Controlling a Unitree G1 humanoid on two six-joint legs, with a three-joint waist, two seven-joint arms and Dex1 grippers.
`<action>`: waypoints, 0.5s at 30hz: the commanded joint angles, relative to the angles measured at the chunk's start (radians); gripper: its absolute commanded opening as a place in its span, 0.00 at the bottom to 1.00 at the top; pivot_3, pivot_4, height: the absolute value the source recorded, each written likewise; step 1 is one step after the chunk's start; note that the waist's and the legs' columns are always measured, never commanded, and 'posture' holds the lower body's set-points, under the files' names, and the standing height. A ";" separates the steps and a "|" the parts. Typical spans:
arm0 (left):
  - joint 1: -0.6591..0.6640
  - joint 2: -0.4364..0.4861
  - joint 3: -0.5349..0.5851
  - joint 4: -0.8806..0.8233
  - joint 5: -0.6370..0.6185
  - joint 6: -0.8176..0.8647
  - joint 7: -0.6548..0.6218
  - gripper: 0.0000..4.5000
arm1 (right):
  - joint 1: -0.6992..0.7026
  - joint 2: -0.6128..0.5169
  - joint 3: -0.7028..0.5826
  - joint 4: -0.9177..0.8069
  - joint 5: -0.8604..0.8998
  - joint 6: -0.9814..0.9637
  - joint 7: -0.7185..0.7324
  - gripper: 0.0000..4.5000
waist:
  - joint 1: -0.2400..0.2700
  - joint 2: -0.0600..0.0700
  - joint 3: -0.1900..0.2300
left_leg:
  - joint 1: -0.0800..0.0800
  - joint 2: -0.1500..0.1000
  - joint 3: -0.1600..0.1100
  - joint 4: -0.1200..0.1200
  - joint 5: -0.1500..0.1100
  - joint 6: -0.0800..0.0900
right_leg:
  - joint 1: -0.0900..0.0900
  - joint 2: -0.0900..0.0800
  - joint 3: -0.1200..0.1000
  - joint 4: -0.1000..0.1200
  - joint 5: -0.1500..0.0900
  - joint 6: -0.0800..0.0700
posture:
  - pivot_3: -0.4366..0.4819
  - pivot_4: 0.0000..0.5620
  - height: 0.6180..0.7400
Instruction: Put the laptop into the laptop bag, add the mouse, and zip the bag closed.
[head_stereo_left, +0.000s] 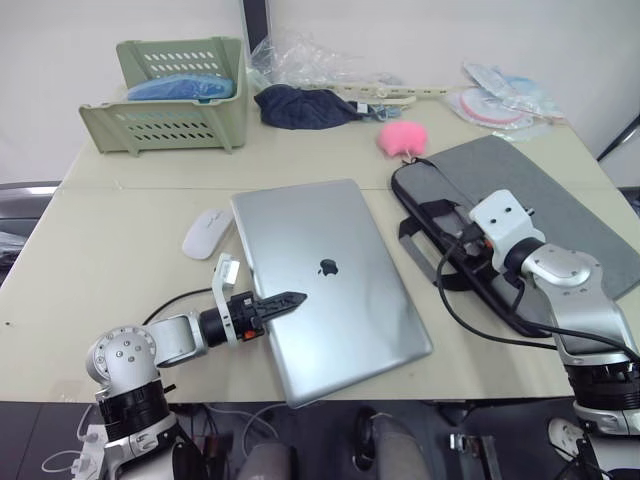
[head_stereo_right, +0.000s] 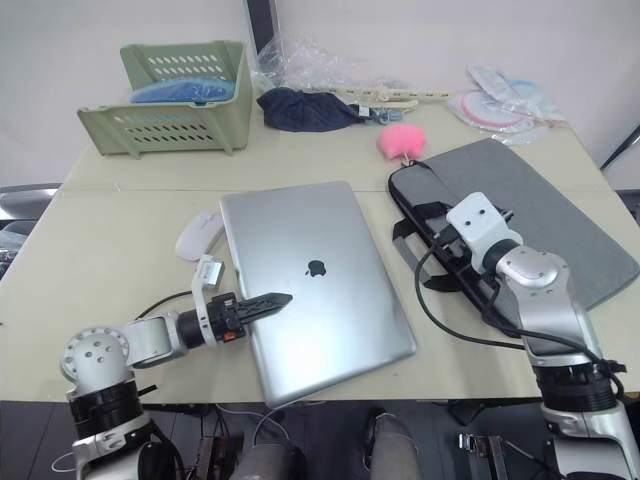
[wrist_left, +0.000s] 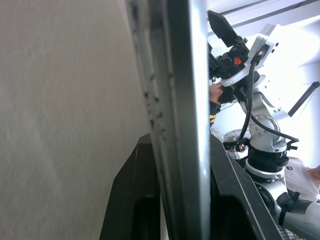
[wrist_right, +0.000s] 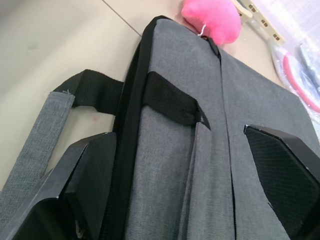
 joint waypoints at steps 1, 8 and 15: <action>0.003 0.000 -0.012 -0.064 0.006 -0.013 0.041 0.11 | -0.006 0.008 -0.017 -0.013 0.002 -0.014 -0.014 0.99 | 0.000 0.000 0.000 | 0.000 0.000 0.000 0.000 0.000 0.000 | 0.000 0.000 0.000 0.000 0.000 0.000 | 0.48 0.27 1.00; 0.006 -0.004 -0.016 -0.066 0.002 -0.015 0.047 0.11 | 0.030 0.008 -0.025 0.030 -0.007 -0.049 -0.016 0.99 | 0.001 0.000 0.000 | 0.000 0.000 -0.001 0.000 0.000 0.000 | 0.002 0.000 0.000 0.000 0.000 0.000 | 0.48 0.27 1.00; 0.008 0.000 -0.020 -0.066 -0.002 -0.017 0.048 0.11 | 0.044 0.006 -0.033 0.059 -0.007 -0.067 -0.025 0.99 | 0.000 0.000 0.000 | 0.000 0.000 0.000 0.001 0.000 0.000 | 0.002 0.000 0.000 0.000 0.000 0.000 | 0.48 0.27 1.00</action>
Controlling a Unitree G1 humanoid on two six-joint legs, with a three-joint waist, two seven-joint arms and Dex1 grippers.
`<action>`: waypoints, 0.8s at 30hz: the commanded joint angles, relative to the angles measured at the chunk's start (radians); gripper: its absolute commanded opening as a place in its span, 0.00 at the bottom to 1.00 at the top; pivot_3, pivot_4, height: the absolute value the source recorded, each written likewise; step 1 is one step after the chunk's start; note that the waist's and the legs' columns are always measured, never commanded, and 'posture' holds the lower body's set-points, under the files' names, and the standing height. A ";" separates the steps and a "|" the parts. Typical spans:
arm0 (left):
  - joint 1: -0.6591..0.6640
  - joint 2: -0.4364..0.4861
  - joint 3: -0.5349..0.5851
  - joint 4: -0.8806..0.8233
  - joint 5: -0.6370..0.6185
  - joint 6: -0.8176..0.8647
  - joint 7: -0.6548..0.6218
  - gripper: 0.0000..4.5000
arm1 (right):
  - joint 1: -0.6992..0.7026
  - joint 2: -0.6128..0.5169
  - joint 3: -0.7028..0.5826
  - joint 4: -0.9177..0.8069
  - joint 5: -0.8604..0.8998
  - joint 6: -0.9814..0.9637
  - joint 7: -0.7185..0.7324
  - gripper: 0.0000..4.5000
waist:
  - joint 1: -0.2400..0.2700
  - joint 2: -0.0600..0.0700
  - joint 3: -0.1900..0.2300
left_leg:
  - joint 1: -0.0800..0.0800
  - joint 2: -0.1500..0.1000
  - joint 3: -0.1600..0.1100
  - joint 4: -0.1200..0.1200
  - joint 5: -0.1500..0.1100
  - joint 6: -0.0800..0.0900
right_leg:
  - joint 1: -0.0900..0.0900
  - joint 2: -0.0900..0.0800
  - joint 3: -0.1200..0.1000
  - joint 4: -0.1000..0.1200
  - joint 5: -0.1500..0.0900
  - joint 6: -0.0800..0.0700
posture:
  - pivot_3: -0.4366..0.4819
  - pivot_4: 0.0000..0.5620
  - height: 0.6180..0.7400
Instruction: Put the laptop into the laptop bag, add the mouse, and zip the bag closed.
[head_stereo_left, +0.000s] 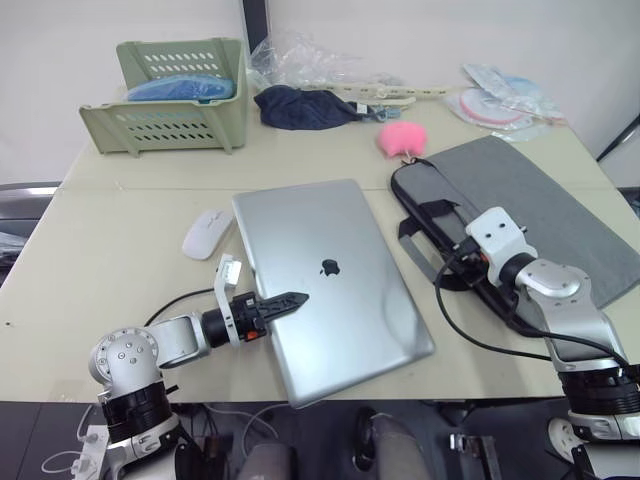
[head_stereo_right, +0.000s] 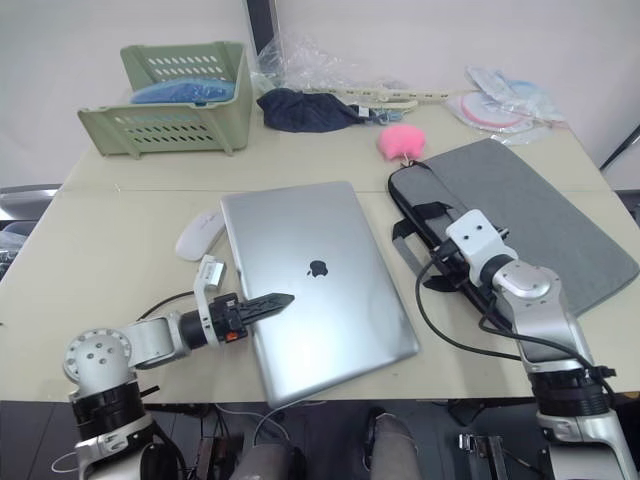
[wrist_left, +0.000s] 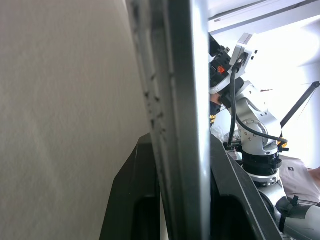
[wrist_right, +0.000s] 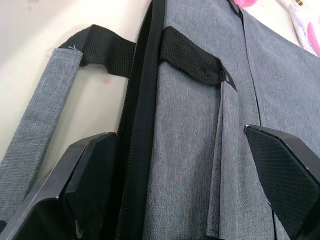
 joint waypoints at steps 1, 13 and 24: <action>0.005 0.015 -0.019 -0.059 0.007 -0.012 0.032 0.11 | 0.005 -0.009 -0.035 -0.010 -0.006 -0.027 -0.022 0.99 | 0.000 0.000 0.000 | 0.000 0.000 0.000 0.000 0.000 0.000 | 0.000 0.000 0.000 0.000 0.000 0.000 | 0.48 0.27 1.00; 0.012 0.025 -0.043 -0.047 0.008 -0.025 0.023 0.11 | 0.001 -0.010 -0.055 0.027 0.000 -0.034 -0.029 0.88 | 0.001 0.000 0.000 | 0.000 0.000 0.000 0.000 0.000 0.000 | 0.000 0.000 0.000 0.000 0.000 0.000 | 0.48 0.27 1.00; 0.019 0.030 -0.053 -0.048 -0.001 -0.034 0.027 0.11 | 0.006 -0.007 -0.054 0.045 0.000 -0.045 -0.031 0.02 | 0.001 0.000 0.000 | 0.000 0.000 0.000 0.000 0.000 0.000 | 0.000 0.000 0.000 0.000 0.000 0.000 | 0.48 0.27 1.00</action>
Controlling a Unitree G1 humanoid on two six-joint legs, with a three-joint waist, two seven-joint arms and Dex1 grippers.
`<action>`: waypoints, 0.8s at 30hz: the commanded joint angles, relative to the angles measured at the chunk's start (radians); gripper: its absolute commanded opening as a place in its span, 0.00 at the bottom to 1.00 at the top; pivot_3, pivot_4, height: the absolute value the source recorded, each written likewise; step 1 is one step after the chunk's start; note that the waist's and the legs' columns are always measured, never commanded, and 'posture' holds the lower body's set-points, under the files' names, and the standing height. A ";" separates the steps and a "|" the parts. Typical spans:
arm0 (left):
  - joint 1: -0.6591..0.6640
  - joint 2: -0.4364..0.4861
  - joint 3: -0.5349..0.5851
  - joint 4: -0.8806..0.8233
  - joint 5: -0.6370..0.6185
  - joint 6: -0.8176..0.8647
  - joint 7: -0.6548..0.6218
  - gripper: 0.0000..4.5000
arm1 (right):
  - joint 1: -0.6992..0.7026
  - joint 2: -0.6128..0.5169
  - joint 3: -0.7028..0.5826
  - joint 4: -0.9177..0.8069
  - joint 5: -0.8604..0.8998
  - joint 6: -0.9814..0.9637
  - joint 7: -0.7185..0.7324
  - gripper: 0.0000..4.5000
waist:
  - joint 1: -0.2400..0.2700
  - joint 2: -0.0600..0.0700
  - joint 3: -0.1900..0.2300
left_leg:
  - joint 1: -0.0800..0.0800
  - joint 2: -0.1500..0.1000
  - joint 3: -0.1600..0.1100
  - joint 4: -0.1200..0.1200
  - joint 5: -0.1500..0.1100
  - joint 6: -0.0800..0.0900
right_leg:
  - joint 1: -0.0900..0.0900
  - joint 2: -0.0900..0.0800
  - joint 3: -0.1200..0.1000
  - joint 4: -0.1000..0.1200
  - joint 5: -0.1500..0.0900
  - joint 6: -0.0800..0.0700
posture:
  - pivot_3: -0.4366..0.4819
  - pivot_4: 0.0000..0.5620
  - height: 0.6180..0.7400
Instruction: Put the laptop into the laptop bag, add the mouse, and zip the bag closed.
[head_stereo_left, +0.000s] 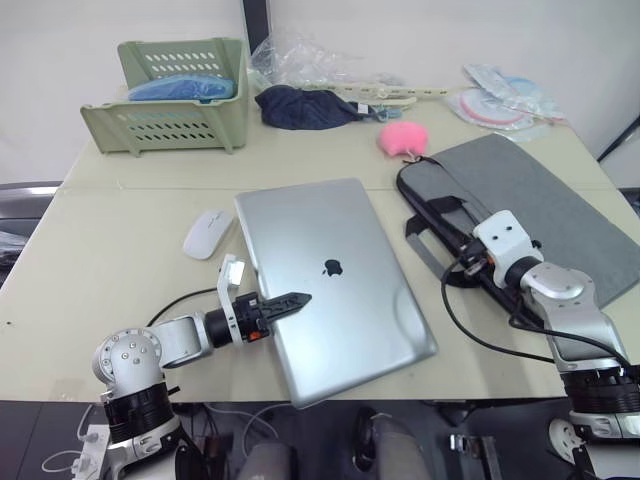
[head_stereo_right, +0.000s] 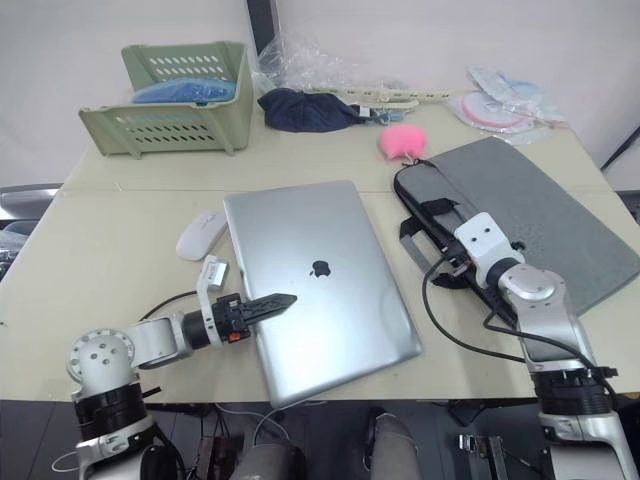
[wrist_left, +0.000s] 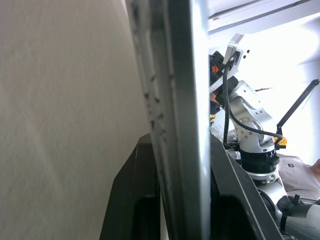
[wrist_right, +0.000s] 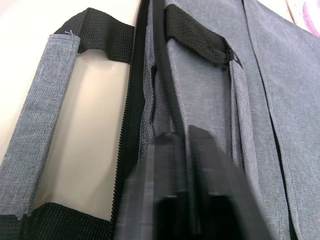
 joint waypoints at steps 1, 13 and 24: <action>0.010 0.024 -0.025 -0.048 0.010 -0.005 0.028 0.11 | 0.003 -0.007 -0.032 -0.009 -0.001 -0.022 -0.020 0.02 | 0.000 0.000 0.000 | 0.000 0.000 0.000 0.000 0.000 0.000 | 0.000 0.000 0.000 0.000 0.000 0.000 | 0.48 0.27 1.00; 0.013 0.038 -0.036 -0.038 0.003 -0.022 0.029 0.11 | -0.071 0.001 -0.091 -0.198 0.112 0.239 0.013 0.02 | -0.001 0.001 0.001 | 0.000 0.000 0.000 0.000 0.000 0.000 | 0.000 0.000 0.000 0.000 0.000 0.000 | 0.48 0.27 1.00; -0.022 0.033 -0.092 0.005 0.014 -0.057 0.023 0.11 | -0.238 -0.102 -0.065 -0.369 0.224 0.584 0.064 0.02 | 0.011 0.002 0.001 | 0.000 0.000 -0.001 0.001 0.000 0.000 | 0.000 0.000 -0.001 -0.001 0.000 0.000 | 0.48 0.27 1.00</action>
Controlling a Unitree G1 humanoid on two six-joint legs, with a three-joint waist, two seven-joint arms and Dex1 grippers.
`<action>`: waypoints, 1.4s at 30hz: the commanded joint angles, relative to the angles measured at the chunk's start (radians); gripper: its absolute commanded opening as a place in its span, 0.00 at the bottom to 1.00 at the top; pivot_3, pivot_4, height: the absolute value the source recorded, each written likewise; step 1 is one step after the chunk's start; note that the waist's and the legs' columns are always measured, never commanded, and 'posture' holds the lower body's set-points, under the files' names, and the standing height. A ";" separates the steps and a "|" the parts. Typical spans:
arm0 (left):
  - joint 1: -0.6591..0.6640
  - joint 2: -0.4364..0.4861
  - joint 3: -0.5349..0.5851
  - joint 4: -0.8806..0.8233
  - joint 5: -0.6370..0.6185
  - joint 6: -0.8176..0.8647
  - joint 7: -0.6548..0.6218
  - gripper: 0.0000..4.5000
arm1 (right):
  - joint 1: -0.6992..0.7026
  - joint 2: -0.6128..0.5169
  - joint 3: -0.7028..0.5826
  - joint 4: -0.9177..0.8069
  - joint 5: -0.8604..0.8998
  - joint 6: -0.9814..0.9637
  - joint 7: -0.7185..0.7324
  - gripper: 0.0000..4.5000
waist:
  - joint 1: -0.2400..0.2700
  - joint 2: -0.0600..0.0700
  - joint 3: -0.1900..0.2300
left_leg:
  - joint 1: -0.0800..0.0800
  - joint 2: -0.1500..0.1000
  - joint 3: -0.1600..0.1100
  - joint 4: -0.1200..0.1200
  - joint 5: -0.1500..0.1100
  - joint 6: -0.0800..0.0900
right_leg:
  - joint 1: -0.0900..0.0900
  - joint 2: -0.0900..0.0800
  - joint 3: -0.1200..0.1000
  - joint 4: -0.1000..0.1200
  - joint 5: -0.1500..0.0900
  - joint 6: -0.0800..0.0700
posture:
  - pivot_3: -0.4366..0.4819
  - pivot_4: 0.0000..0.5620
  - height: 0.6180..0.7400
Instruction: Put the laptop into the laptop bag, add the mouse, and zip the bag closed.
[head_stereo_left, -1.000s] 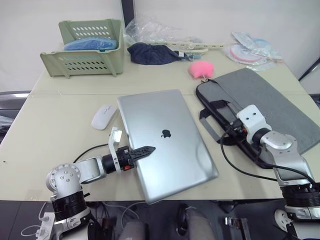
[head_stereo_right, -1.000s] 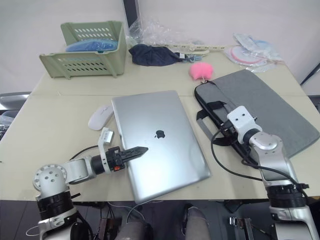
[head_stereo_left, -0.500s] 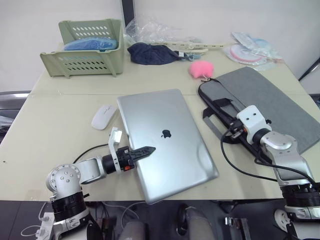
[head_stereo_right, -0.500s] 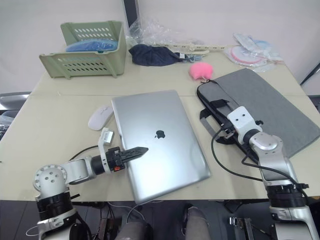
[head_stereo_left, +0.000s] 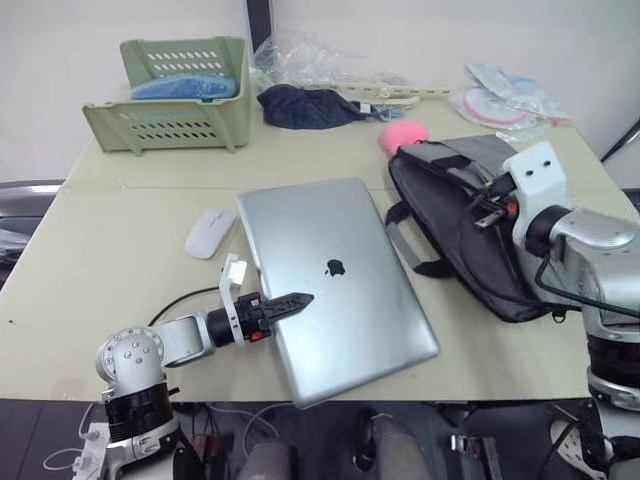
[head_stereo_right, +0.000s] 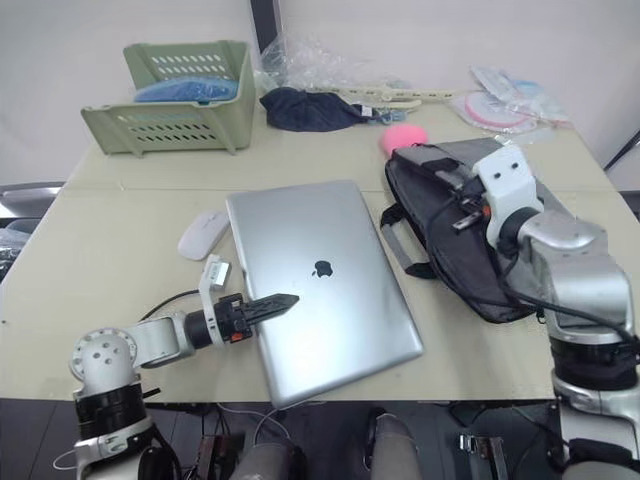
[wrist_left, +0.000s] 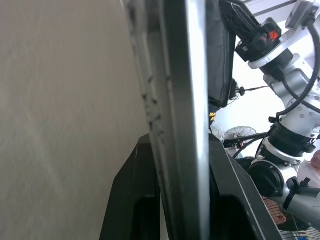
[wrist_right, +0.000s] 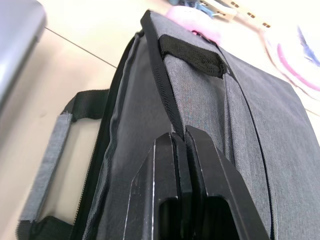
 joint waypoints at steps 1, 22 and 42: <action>-0.035 0.016 -0.042 -0.001 0.028 -0.021 0.027 0.11 | -0.018 -0.035 0.013 -0.079 0.028 0.043 0.024 0.02 | 0.003 0.000 0.000 | 0.000 0.000 0.000 0.000 0.000 0.000 | 0.000 0.000 0.000 0.000 0.000 0.000 | 0.48 0.27 1.00; -0.279 -0.077 0.006 0.347 0.055 -0.118 0.128 0.11 | 0.002 -0.001 0.033 -0.160 0.053 0.094 -0.027 0.02 | 0.011 -0.001 0.000 | 0.000 -0.001 0.002 0.000 0.000 0.000 | 0.000 0.000 0.000 0.000 0.001 0.002 | 0.48 0.27 1.00; -0.382 -0.316 0.239 0.383 -0.130 -0.068 0.415 0.11 | 0.002 0.018 0.037 -0.190 0.067 0.122 -0.048 0.02 | 0.014 -0.001 0.001 | 0.000 -0.001 0.002 0.001 0.000 0.001 | -0.001 0.000 0.001 0.000 0.001 0.002 | 0.48 0.27 1.00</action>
